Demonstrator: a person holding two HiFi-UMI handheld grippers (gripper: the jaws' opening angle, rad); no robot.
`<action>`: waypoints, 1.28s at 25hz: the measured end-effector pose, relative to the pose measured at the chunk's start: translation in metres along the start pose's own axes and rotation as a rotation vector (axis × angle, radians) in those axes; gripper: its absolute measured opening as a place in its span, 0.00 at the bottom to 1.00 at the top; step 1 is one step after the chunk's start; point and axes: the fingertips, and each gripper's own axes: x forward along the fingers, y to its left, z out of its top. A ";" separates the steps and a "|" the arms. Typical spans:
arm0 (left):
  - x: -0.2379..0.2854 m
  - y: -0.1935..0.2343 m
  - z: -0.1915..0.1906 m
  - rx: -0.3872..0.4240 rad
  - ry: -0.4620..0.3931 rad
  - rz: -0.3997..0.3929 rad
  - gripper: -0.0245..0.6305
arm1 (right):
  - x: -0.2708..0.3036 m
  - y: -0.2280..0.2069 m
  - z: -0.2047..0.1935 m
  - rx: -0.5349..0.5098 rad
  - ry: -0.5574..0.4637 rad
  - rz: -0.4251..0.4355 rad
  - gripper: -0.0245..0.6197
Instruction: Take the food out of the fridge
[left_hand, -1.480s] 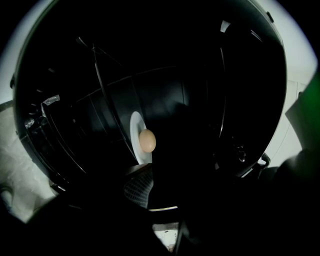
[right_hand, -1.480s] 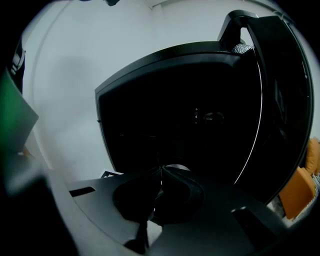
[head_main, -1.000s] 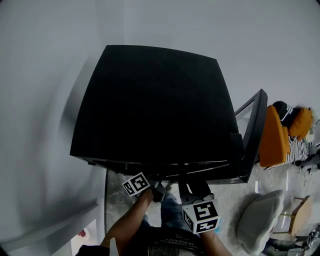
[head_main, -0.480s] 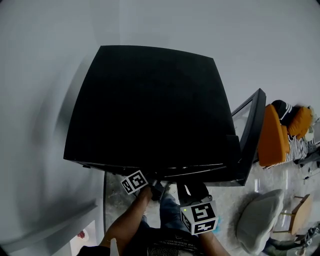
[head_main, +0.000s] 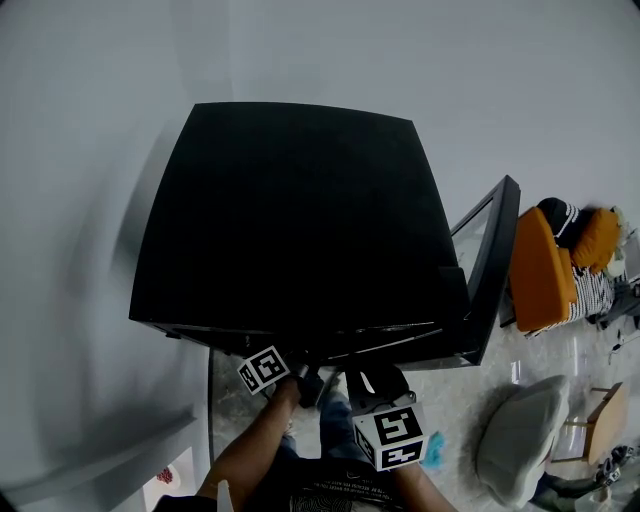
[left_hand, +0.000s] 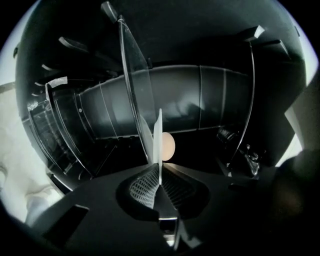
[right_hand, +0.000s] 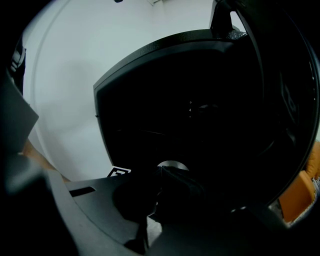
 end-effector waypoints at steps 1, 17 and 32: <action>-0.001 0.000 0.000 -0.006 0.001 -0.003 0.07 | 0.000 0.001 0.000 0.001 -0.001 -0.001 0.07; -0.075 -0.043 -0.018 -0.020 0.022 -0.076 0.07 | -0.043 0.033 -0.014 0.091 -0.051 -0.089 0.07; -0.129 -0.139 -0.060 -0.105 -0.100 -0.273 0.07 | -0.095 0.048 -0.033 0.067 -0.096 -0.017 0.07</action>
